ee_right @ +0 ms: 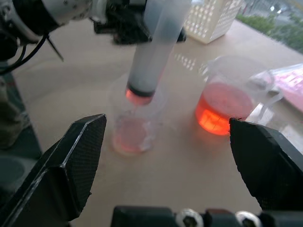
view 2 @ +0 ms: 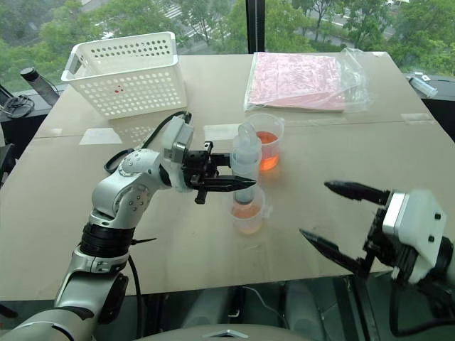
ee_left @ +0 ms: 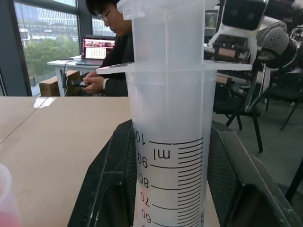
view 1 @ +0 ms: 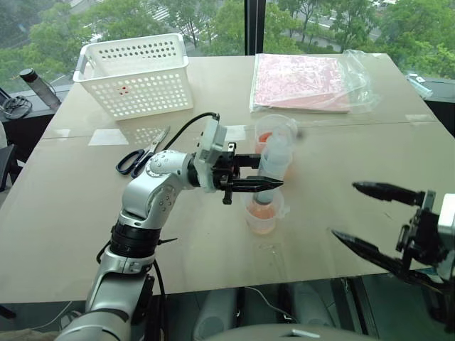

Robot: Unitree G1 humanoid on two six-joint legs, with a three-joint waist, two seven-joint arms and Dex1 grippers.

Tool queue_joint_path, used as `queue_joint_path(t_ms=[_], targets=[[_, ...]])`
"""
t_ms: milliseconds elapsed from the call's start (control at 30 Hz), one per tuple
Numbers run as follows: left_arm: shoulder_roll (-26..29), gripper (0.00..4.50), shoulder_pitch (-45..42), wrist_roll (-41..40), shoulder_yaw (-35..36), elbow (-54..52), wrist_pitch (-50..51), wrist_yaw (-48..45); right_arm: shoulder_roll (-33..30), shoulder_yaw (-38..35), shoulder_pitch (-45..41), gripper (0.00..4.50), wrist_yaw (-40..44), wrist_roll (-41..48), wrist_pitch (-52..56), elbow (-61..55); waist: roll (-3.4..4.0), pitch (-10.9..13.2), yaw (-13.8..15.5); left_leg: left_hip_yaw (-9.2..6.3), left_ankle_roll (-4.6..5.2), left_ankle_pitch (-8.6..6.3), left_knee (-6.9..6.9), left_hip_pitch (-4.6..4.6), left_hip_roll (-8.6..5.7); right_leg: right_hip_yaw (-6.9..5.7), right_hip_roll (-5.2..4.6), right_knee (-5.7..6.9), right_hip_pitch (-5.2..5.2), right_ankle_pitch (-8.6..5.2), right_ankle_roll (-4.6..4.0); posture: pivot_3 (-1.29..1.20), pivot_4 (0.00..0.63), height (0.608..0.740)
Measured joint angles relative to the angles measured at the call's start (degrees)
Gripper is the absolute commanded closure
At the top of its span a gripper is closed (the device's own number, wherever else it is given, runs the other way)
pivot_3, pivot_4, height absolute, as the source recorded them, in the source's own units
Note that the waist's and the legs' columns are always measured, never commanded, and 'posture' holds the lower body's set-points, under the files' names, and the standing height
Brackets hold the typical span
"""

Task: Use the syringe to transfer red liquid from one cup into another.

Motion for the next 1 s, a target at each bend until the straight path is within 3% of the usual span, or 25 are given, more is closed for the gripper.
queue_joint_path(t_ms=[100,133,267,400,500,567,700,833,933,1000], targets=[[-0.32,3.09,0.19,0.24,-0.2,-0.3,-0.66,0.01,1.08,-1.76,-1.08,0.04,0.1,1.56,-1.22,1.94,0.04,-0.02,-0.42,0.08,0.2,-0.12,0.0,0.24,0.02,0.08,-0.01,-0.03,0.2,0.01,0.01,0.0,0.15,0.74],[-0.53,3.09,0.73,0.62,-0.51,-0.29,-1.62,-0.07,-0.88,-2.27,-6.16,0.04,-5.11,8.28,-0.81,3.87,0.04,-0.01,-0.61,0.11,0.22,-0.13,-0.03,0.53,0.03,0.11,-0.02,-0.06,0.48,0.0,0.01,0.0,0.15,0.74],[-0.7,3.09,1.37,1.74,-1.31,-0.34,-3.48,-0.08,-6.78,-1.44,-13.53,0.04,-14.59,20.86,-0.07,5.27,0.13,0.03,-0.18,0.01,0.26,-0.17,-0.24,0.9,0.09,-0.01,-0.04,-0.19,0.84,-0.02,-0.03,0.0,0.15,0.74],[-0.73,3.09,2.8,3.5,-2.55,0.0,-5.22,-0.24,-16.76,7.24,-26.64,0.04,-25.06,31.77,0.4,6.28,0.27,0.08,-0.18,0.04,0.25,-0.16,-0.22,0.82,0.09,-0.01,-0.11,-0.24,0.8,-0.02,-0.04,0.0,0.15,0.74],[-0.31,3.09,3.57,4.91,-3.11,0.3,-6.25,-0.3,-19.67,15.9,-34.59,0.85,-30.79,36.58,1.42,7.76,0.22,0.11,0.06,0.0,0.15,-0.1,-0.2,0.73,0.07,-0.07,-0.15,-0.33,0.8,-0.02,-0.04,0.0,0.15,0.74],[-0.52,3.09,3.69,5.01,-3.7,0.34,-6.37,-0.17,-19.83,21.12,-39.43,1.73,-33.8,38.45,1.63,8.55,0.22,0.11,0.02,0.02,0.16,-0.11,-0.19,0.65,0.07,-0.07,-0.16,-0.47,0.79,-0.01,-0.02,0.0,0.15,0.74],[-0.87,3.09,3.84,4.96,-4.26,0.13,-6.24,0.14,-16.63,31.98,-51.68,1.73,-39.19,38.36,2.99,9.47,0.21,0.11,-0.19,0.05,0.18,-0.13,-0.22,0.61,0.06,-0.06,-0.16,-0.56,0.76,-0.01,-0.02,0.0,0.15,0.74],[-1.04,3.09,3.8,4.95,-4.24,-0.36,-5.89,1.24,-14.42,36.99,-55.24,1.73,-41.15,37.68,5.51,10.68,0.21,0.12,-0.04,0.04,0.18,-0.13,-0.24,0.58,0.06,-0.07,-0.17,-0.55,0.73,-0.01,-0.02,0.0,0.15,0.74],[-1.6,3.09,3.66,4.93,-4.26,-0.62,-5.64,2.29,-13.28,38.53,-56.5,2.41,-41.24,37.2,7.03,11.2,0.21,0.11,-0.14,0.05,0.21,-0.15,-0.23,0.58,0.06,-0.06,-0.18,-0.56,0.73,-0.01,-0.01,0.0,0.15,0.74],[-1.64,3.09,3.67,4.91,-4.27,-0.88,-5.33,2.53,-12.83,38.76,-56.58,3.38,-41.08,36.74,8.0,11.69,0.21,0.11,-0.14,0.04,0.21,-0.15,-0.23,0.59,0.06,-0.06,-0.17,-0.54,0.73,-0.01,-0.01,0.0,0.15,0.74]])
